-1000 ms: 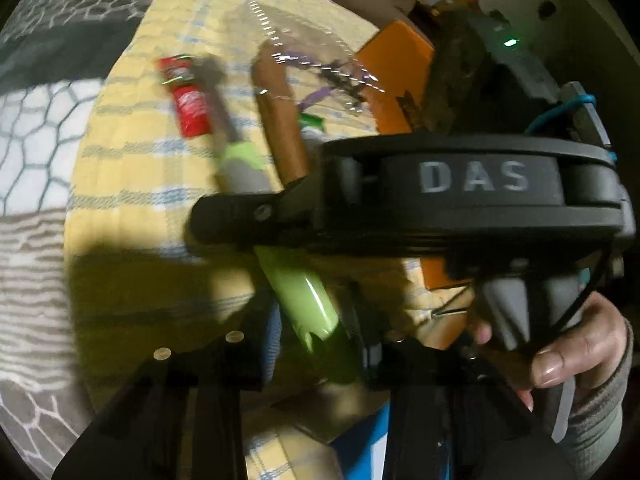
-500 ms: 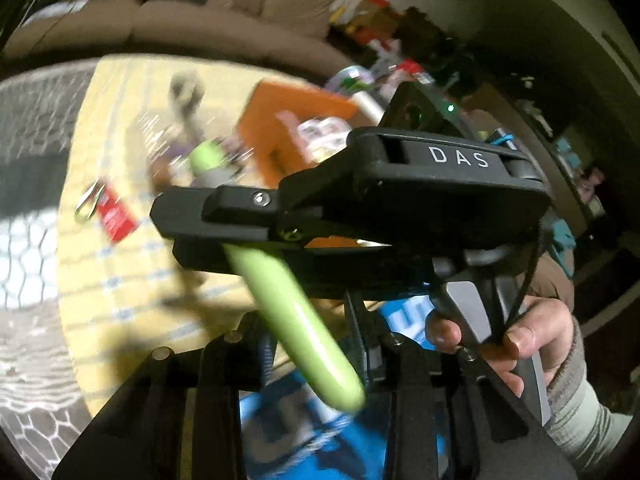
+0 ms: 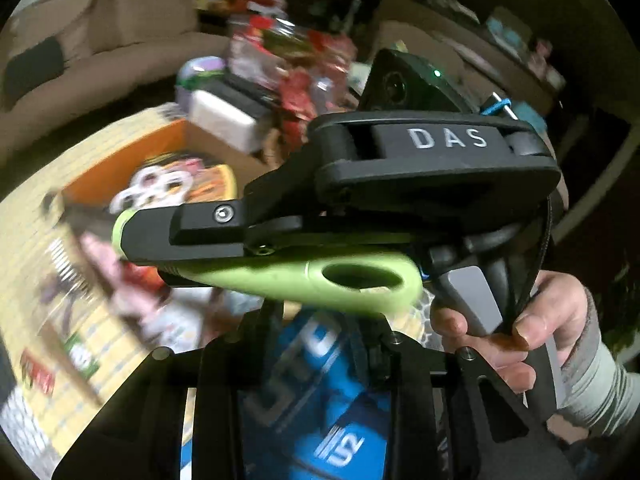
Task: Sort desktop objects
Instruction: 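Carry the lime-green handled tool with the right gripper over the orange box, then open the right gripper to drop the tool into the orange box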
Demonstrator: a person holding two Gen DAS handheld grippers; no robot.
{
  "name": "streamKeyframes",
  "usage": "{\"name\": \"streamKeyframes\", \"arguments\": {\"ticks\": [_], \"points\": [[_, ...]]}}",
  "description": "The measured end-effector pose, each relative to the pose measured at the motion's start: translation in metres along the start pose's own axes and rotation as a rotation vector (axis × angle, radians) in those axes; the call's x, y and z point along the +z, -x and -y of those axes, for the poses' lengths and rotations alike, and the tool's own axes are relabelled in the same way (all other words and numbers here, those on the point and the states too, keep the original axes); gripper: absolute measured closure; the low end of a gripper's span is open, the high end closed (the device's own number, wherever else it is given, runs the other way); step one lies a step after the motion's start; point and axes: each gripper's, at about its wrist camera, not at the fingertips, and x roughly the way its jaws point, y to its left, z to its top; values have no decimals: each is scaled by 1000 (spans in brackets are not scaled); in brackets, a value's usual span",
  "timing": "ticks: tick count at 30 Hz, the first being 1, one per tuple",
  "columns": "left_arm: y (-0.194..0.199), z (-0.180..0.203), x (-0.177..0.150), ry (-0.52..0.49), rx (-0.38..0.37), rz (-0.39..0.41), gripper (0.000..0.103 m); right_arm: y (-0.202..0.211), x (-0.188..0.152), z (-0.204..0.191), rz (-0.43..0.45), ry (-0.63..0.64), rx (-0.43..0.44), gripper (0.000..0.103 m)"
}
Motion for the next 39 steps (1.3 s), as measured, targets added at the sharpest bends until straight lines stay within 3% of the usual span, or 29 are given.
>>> {"name": "streamKeyframes", "arguments": {"ticks": [3,8,11,14,15,16,18,20,23,26,34,37,39], "points": [[-32,15,8,-31,-25,-58,72,33,12,22,52,-33,-31,80],[-78,22,11,-40,1,-160,72,61,28,65,121,-95,-82,80],[-88,11,7,-26,35,-199,72,62,30,82,156,-121,-151,80],[-90,-18,-4,23,122,-233,72,59,29,90,187,-130,-201,80],[-86,-30,-10,51,132,-240,66,56,29,92,186,-139,-200,80],[-83,-39,-14,78,120,-236,58,50,28,90,175,-145,-201,80],[-68,-53,-21,127,114,-209,58,38,27,84,150,-131,-216,79],[-53,-56,-25,132,162,-190,61,27,23,74,110,-103,-225,78],[-31,-61,-33,149,148,-169,60,17,16,55,70,-47,-262,76],[-7,-67,-47,170,154,-152,52,31,12,42,115,13,-355,74],[15,-94,-68,277,162,-104,46,57,26,21,210,45,-454,71],[18,-94,-68,288,173,-93,43,58,17,10,161,106,-451,70],[19,-92,-65,277,183,-90,43,57,-1,-1,95,228,-522,69]]}}
